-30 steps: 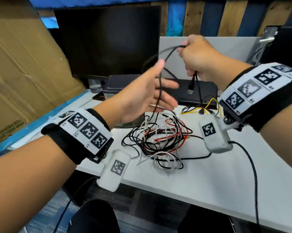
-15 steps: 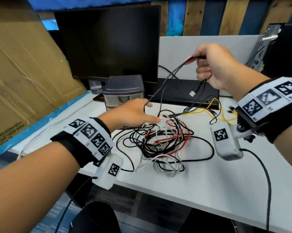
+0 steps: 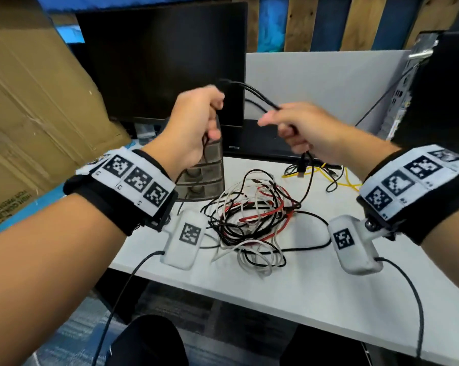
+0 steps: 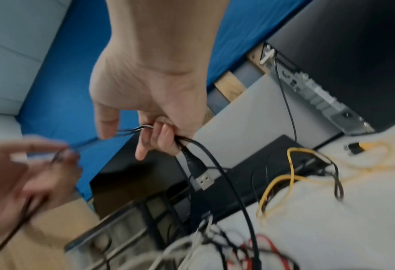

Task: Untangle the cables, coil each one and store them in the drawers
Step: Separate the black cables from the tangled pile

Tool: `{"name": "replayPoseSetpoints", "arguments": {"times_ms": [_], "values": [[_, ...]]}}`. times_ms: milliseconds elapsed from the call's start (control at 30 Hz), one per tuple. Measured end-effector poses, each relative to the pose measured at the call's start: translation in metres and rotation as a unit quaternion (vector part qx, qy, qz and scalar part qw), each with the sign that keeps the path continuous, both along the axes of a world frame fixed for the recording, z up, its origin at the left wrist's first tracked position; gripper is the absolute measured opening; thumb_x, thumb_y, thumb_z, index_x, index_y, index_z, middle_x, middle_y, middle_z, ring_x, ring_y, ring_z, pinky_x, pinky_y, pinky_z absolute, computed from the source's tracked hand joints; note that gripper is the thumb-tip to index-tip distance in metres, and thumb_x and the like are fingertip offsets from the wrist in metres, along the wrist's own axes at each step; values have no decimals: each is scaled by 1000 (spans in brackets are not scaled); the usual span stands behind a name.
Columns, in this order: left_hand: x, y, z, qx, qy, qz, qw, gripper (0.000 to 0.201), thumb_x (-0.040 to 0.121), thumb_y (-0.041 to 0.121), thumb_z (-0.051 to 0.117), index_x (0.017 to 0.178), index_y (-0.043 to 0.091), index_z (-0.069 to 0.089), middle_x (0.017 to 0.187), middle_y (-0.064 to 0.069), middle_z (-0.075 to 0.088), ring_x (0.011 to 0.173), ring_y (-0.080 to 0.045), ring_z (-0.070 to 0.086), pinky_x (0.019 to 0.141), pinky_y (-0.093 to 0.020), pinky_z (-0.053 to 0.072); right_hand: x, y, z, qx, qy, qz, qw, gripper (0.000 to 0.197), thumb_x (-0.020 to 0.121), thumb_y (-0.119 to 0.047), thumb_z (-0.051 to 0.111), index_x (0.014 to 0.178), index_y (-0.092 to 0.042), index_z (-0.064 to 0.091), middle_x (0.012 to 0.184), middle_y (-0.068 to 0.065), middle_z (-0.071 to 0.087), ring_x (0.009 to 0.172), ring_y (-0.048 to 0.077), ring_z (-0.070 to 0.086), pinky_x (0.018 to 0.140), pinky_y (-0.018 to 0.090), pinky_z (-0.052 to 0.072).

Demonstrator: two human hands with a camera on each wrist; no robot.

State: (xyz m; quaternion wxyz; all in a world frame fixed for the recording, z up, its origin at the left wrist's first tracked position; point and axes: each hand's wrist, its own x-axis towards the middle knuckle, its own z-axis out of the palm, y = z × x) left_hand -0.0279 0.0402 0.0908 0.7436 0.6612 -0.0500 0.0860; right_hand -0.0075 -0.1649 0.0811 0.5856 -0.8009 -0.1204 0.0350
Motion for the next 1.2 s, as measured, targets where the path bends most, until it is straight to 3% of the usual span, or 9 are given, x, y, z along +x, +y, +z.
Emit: {"name": "replayPoseSetpoints", "arguments": {"times_ms": [133,300,400,533,633,733,833,1100,1200], "values": [[-10,-5,21,-144,-43,-78,986,32,102,26,39,74,15,47,63,4,22,51,-11,18,50,-24,27,-16,33,-18,28,17,118,992,43,80,-51,70,117,-30,62,76,-9,43,56,5,27,48,21,16],[-15,-3,23,-188,-90,-132,969,32,107,22,36,77,16,44,67,4,27,56,-10,24,55,-25,36,-25,62,-19,58,7,162,985,13,92,-32,72,95,-29,59,67,-17,53,63,6,26,57,27,14],[-16,3,26,-208,-110,-137,962,31,108,22,35,78,16,44,68,4,28,56,-10,25,57,-25,36,-24,66,-18,73,9,154,985,21,95,-22,69,77,-25,59,71,-14,60,60,5,31,54,22,19],[-15,8,29,-246,-118,-126,954,31,107,21,34,78,15,43,67,4,28,55,-10,23,55,-25,34,-24,66,-13,103,5,162,981,23,98,-15,62,78,-21,54,78,-5,63,59,6,36,53,21,22],[-11,9,30,-249,-142,-106,952,31,106,20,35,77,15,44,67,4,29,55,-11,23,55,-25,32,-27,63,-8,143,18,207,968,11,95,-28,61,89,-18,58,92,2,65,65,9,38,55,23,25],[-9,9,30,-210,-156,-98,960,29,105,18,36,78,16,45,68,4,30,57,-10,24,57,-24,32,-29,69,-10,62,-37,199,977,16,91,-14,72,93,-19,56,75,-1,63,67,10,46,53,23,23],[-9,9,27,-176,-169,-105,964,25,104,16,38,81,16,46,70,5,29,59,-10,25,59,-24,32,-27,72,-13,7,-49,203,978,15,94,-2,63,89,-15,59,67,2,59,55,4,44,49,19,24],[7,36,24,-197,-144,17,970,28,104,15,40,78,18,51,64,7,35,54,-8,31,57,-22,36,-11,35,-8,-126,-61,180,973,22,103,-15,52,83,-20,61,78,0,65,69,8,45,60,24,33],[14,35,6,-179,-87,68,978,29,105,16,41,79,19,54,63,6,42,52,-8,40,57,-22,41,-5,30,-13,-154,-61,137,977,24,105,-16,46,85,-17,60,69,4,67,76,15,53,68,27,39]]}}
